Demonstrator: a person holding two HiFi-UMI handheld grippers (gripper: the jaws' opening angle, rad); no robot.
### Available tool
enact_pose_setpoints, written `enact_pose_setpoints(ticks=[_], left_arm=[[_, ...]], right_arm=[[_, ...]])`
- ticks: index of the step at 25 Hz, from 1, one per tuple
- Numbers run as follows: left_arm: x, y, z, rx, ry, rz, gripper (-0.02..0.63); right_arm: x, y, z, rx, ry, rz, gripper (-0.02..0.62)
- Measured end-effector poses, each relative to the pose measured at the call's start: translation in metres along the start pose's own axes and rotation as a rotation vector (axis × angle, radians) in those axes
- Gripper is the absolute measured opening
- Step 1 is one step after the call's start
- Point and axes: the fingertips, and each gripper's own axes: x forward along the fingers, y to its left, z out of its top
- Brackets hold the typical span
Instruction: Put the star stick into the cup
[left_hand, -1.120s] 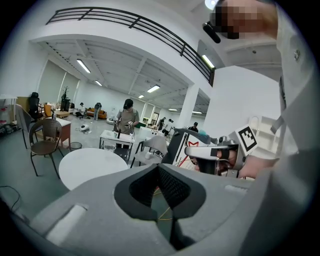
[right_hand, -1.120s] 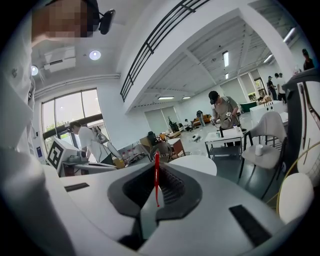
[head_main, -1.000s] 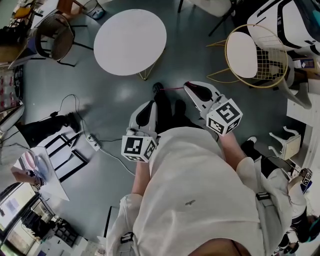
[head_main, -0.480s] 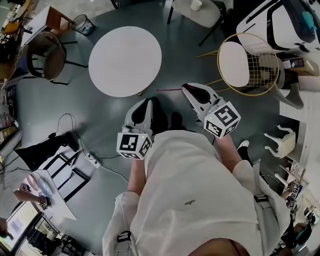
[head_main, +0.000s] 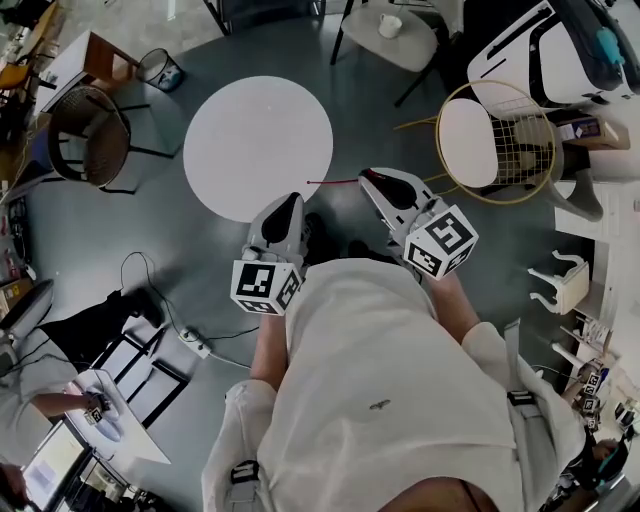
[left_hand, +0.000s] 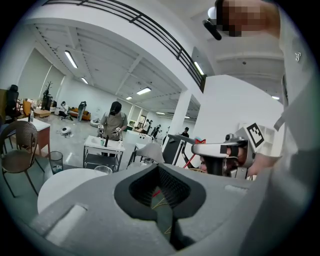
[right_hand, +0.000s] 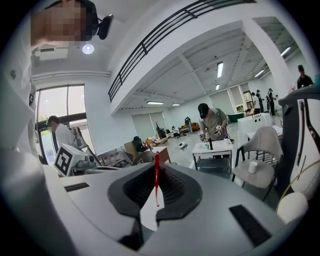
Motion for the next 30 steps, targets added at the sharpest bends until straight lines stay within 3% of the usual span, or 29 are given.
enact_pose_setpoints(ticks=[8, 17, 23, 30], left_arm=[[0.001, 0.049, 0.009, 0.000, 0.008, -0.015, 0.009], [0.010, 0.061, 0.005, -0.009, 0.038, -0.026, 0.009], [0.022, 0.072, 0.004, -0.005, 0.038, 0.012, 0.009], [0.034, 0.088, 0.025, -0.039, -0.007, 0.144, 0.009]], right_arm=[[0.037, 0.004, 0.008, 0.001, 0.000, -0.036, 0.021], [0.048, -0.004, 0.004, 0.041, 0.005, -0.051, 0.021], [0.067, -0.011, 0.005, 0.036, 0.018, 0.019, 0.022], [0.104, -0.035, 0.028, 0.039, 0.047, 0.143, 0.023]])
